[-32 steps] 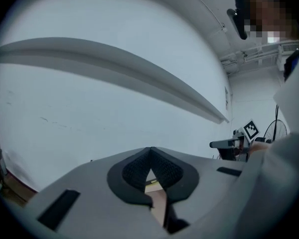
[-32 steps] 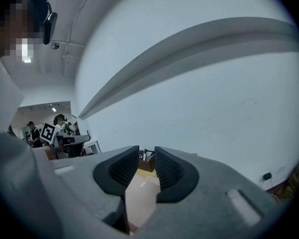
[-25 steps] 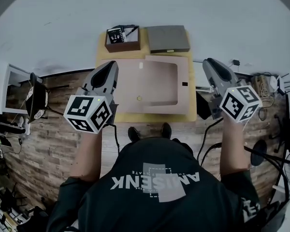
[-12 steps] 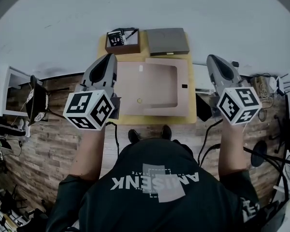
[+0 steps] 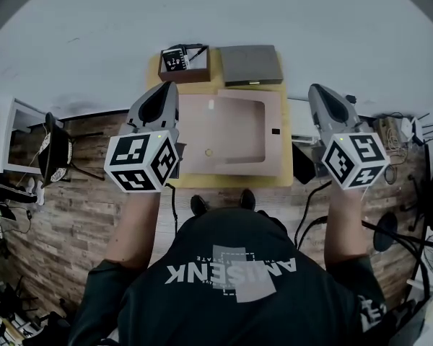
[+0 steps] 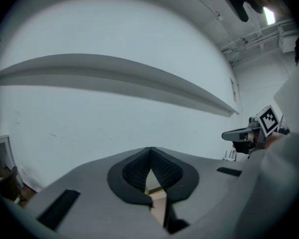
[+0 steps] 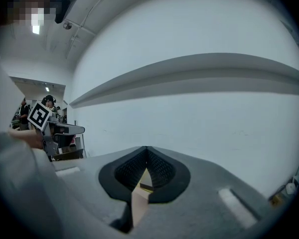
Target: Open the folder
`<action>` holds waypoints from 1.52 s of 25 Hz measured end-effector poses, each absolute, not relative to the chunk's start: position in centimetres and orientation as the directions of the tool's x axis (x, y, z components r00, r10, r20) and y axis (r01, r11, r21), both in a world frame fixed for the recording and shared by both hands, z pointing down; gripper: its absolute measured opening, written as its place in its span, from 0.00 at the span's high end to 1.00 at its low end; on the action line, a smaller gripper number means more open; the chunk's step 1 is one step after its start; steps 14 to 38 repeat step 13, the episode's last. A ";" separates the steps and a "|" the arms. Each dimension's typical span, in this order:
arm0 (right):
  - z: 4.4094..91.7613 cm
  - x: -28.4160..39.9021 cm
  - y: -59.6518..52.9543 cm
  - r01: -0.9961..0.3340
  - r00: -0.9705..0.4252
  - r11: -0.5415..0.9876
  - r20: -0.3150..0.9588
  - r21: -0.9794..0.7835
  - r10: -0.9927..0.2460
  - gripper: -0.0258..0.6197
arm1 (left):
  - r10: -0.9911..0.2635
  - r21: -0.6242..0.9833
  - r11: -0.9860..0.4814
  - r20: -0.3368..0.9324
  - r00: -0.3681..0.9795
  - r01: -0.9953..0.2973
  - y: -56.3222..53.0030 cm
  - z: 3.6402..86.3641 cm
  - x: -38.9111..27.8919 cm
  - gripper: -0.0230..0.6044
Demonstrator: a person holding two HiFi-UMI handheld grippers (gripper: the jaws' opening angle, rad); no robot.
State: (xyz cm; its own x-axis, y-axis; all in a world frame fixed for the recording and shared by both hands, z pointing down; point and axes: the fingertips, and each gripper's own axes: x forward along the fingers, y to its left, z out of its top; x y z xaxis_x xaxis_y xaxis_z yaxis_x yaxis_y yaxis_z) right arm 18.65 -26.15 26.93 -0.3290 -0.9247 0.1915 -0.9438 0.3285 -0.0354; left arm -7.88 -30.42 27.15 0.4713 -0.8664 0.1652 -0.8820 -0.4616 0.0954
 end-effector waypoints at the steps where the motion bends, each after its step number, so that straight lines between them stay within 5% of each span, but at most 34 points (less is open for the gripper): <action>1: 27.0 18.6 -26.2 -0.943 -0.331 0.331 0.193 -0.032 -0.924 0.95 | -0.871 0.087 -0.451 0.172 0.459 -0.888 -30.4 27.3 -8.0 0.96; 38: 27.8 18.4 -26.1 -0.945 -0.323 0.325 0.213 -0.026 -0.922 0.95 | -0.860 0.078 -0.469 0.185 0.475 -0.880 -29.7 27.6 -7.4 0.96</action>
